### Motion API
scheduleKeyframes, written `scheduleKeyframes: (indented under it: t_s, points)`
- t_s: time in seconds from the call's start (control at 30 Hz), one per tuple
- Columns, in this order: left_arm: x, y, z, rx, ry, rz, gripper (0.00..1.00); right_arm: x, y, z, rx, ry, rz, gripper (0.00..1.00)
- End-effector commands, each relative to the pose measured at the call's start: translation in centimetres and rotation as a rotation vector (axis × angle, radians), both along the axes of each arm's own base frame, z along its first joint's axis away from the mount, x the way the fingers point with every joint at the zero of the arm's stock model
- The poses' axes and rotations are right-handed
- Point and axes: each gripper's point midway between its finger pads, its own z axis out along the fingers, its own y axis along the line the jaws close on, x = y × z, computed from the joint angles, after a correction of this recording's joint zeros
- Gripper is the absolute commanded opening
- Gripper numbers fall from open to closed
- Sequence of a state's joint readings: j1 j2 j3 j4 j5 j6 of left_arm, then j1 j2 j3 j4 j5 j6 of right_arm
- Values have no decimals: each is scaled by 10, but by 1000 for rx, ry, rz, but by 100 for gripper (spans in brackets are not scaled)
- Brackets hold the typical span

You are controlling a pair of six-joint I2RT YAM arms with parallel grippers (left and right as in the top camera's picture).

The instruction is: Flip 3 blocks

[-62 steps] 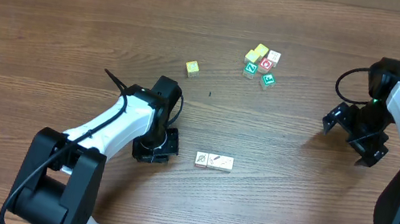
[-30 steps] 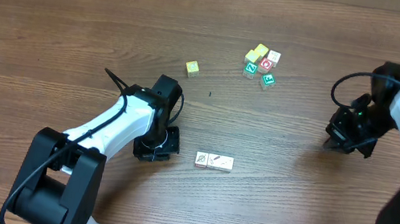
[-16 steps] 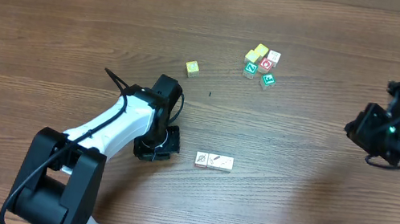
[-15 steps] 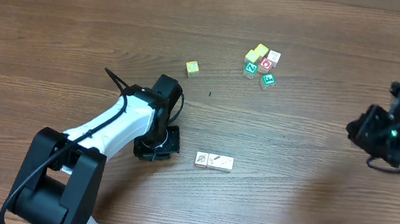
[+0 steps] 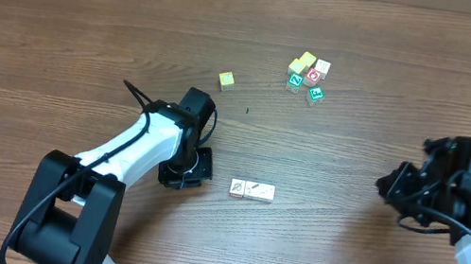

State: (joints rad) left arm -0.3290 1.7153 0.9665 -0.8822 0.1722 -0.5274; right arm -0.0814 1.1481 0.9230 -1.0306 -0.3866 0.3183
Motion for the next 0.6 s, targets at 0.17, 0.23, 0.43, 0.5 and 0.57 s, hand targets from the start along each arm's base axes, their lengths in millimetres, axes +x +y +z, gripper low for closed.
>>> scheduleKeyframes:
  t_s: [0.17, 0.23, 0.43, 0.5, 0.57]
  points:
    - [3, -23, -4, -27, -40, -38, 4, -2, 51, -38, -93, 68, 122, 4]
    - [3, -26, -4, -30, -48, -50, 4, 0, 64, -45, -115, 63, 171, 4]
    - [10, -32, -5, -21, -93, -76, 4, -3, 94, -66, -110, 115, 234, 4]
    - [17, -35, -5, -17, -130, -96, 4, -6, 98, -75, -99, 174, 179, 4]
    - [24, -37, -4, -15, -168, -121, 4, -9, 100, -86, -99, 228, 143, 4]
